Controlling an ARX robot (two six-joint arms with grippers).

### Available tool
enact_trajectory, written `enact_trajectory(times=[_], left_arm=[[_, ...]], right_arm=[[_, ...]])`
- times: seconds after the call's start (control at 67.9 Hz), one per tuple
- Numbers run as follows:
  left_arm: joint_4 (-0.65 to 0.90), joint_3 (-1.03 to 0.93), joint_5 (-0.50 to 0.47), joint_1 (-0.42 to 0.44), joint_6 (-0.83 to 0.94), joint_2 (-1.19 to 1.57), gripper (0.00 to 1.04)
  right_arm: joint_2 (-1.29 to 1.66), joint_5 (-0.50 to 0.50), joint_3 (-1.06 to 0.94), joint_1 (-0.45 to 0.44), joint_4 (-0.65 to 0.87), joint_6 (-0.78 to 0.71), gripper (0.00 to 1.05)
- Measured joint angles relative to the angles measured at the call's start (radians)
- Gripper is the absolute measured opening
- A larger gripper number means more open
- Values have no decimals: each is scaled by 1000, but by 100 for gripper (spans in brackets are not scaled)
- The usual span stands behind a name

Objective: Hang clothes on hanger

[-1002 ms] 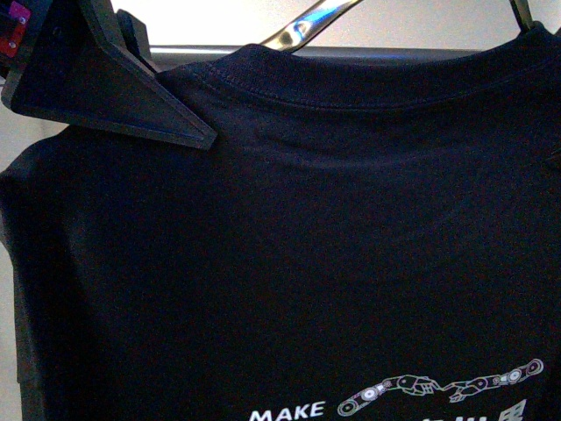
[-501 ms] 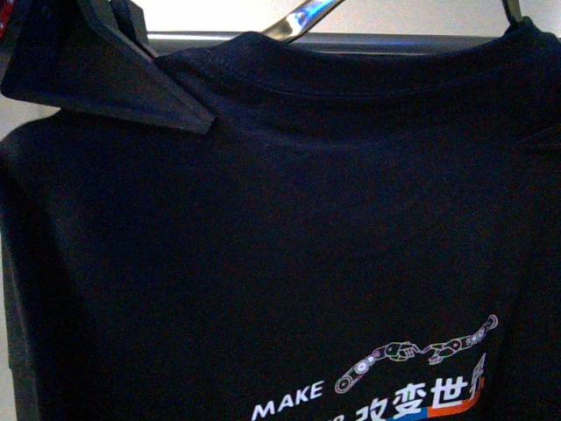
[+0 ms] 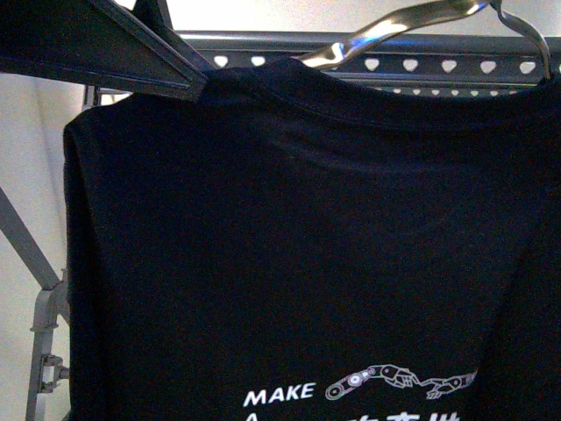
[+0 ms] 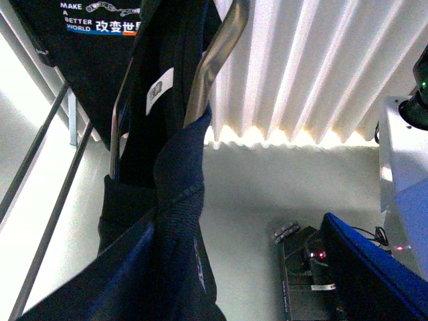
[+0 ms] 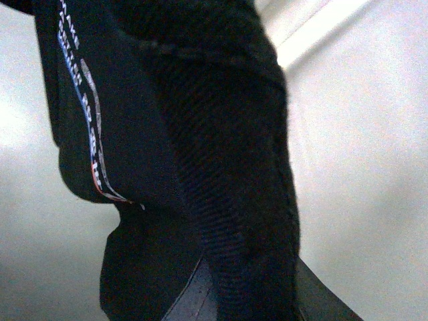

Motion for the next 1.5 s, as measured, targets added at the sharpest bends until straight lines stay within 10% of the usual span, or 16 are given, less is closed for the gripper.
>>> enact_trajectory(times=[0.663,0.796,0.884,1.076,1.238,1.385,1.503], left_arm=[[0,0,0,0,0,-2,98],[259,-135,-42,0,-81,-84,98],[477,-261,-153,0,-254,-169,98],[1342,-779,-931,19,-998,-473,98],[1987,-897,-1276,105,-1461,-575,98],[2000,-939,-1308,154,-1600,-726,97],[1561,-964,-1112,142,-1463,-853,78]], right_arm=[[-51,-108,-42,-186,-245,43,8],[-83,-183,-27,-198,-323,70,8],[-99,-206,-27,-201,-351,83,8],[-111,-190,-28,-199,-357,108,8],[-128,-129,-59,-193,-319,133,8],[-139,-66,-120,-172,-249,190,8],[-159,-68,-145,-165,-205,256,8]])
